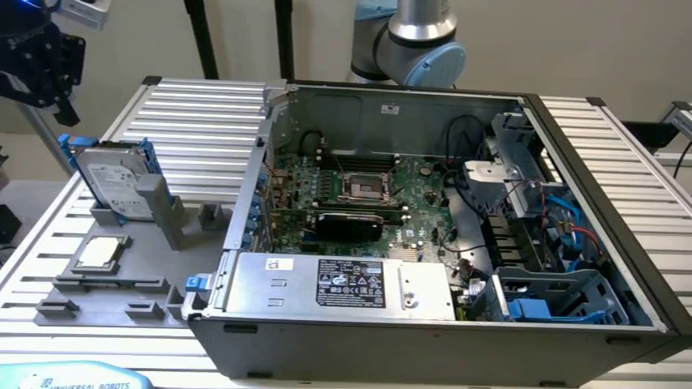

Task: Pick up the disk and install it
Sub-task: 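Pick up the disk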

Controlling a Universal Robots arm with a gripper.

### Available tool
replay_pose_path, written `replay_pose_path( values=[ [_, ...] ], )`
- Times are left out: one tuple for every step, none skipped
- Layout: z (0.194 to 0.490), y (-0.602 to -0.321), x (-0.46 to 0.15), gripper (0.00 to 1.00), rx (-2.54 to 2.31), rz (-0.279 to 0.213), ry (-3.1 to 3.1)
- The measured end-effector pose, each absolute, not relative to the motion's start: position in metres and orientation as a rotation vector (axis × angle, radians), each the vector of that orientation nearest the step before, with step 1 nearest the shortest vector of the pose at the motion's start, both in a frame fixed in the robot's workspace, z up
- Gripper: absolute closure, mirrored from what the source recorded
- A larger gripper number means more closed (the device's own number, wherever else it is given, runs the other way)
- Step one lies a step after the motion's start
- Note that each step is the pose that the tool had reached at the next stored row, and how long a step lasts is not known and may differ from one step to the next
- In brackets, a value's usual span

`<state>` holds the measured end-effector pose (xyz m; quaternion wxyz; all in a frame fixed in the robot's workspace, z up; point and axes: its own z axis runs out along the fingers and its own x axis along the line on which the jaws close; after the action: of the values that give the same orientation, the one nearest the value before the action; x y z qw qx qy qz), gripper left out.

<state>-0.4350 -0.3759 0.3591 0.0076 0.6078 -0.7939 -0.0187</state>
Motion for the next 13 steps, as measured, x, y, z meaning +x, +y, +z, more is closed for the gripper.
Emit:
replay_pose_path(
  values=[
    [0.3591, -0.3759, -0.435, 0.89, 1.923, -0.058, -2.465],
    [0.3591, -0.3759, -0.435, 0.89, 1.945, -0.057, -2.447],
    [0.3591, -0.3759, -0.435, 0.89, 1.967, -0.056, -2.431],
    [0.359, -0.3759, -0.435, 0.89, 1.987, -0.055, -2.414],
    [0.359, -0.3759, -0.435, 0.89, 2.006, -0.054, -2.399],
    [0.359, -0.3759, -0.435, 0.89, 2.025, -0.053, -2.383],
    [0.359, -0.3759, -0.4349, 0.89, 2.045, -0.052, -2.367],
    [0.359, -0.3759, -0.4349, 0.89, 2.062, -0.051, -2.353],
    [0.359, -0.3759, -0.4348, 0.89, 2.076, -0.049, -2.341],
    [0.359, -0.3759, -0.4346, 0.89, 2.09, -0.048, -2.33],
    [0.359, -0.3759, -0.4344, 0.89, 2.102, -0.047, -2.32],
    [0.359, -0.3758, -0.4342, 0.89, 2.114, -0.046, -2.309],
    [0.3589, -0.3758, -0.4338, 0.89, 2.127, -0.045, -2.298]
  ],
)
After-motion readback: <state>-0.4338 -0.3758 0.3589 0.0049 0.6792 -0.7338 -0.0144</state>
